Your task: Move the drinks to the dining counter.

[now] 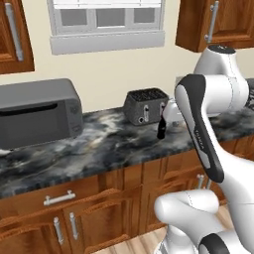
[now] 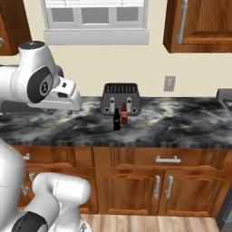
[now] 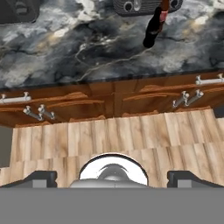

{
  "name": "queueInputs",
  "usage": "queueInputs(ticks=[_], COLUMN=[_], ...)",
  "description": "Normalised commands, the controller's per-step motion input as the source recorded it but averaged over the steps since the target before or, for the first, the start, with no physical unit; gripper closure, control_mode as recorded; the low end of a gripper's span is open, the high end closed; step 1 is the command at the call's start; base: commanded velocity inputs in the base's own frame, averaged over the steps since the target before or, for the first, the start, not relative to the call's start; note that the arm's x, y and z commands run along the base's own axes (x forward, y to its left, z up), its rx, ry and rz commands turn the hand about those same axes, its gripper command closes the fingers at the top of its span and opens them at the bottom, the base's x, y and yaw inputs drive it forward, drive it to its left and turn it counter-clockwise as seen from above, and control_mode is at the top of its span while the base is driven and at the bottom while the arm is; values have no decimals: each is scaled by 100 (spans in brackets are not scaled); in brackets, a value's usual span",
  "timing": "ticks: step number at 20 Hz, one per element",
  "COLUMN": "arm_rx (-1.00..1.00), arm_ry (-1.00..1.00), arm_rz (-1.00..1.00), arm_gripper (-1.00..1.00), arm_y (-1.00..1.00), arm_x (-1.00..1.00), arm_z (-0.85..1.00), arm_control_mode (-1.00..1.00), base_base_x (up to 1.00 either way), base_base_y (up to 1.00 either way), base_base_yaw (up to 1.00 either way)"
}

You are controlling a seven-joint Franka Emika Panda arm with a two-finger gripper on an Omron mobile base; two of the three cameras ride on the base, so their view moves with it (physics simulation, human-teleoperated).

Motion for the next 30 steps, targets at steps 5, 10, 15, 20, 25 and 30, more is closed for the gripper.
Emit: queueInputs(ticks=[5, 10, 15, 20, 25, 30], arm_rx=[0, 0, 0, 0, 0, 0], arm_ry=[0, 0, 0, 0, 0, 0], arm_rz=[0, 0, 0, 0, 0, 0], arm_gripper=[-100, -100, -100, -100, -100, -100], arm_y=[0, 0, 0, 0, 0, 0], arm_x=[0, 0, 0, 0, 0, 0], arm_z=[0, 0, 0, 0, 0, 0], arm_control_mode=[100, 100, 100, 100, 100, 100], base_base_x=[44, 47, 48, 52, 48, 32], base_base_y=[-34, -42, -33, -8, -10, -21], base_base_yaw=[10, 14, 15, 8, 8, 13])
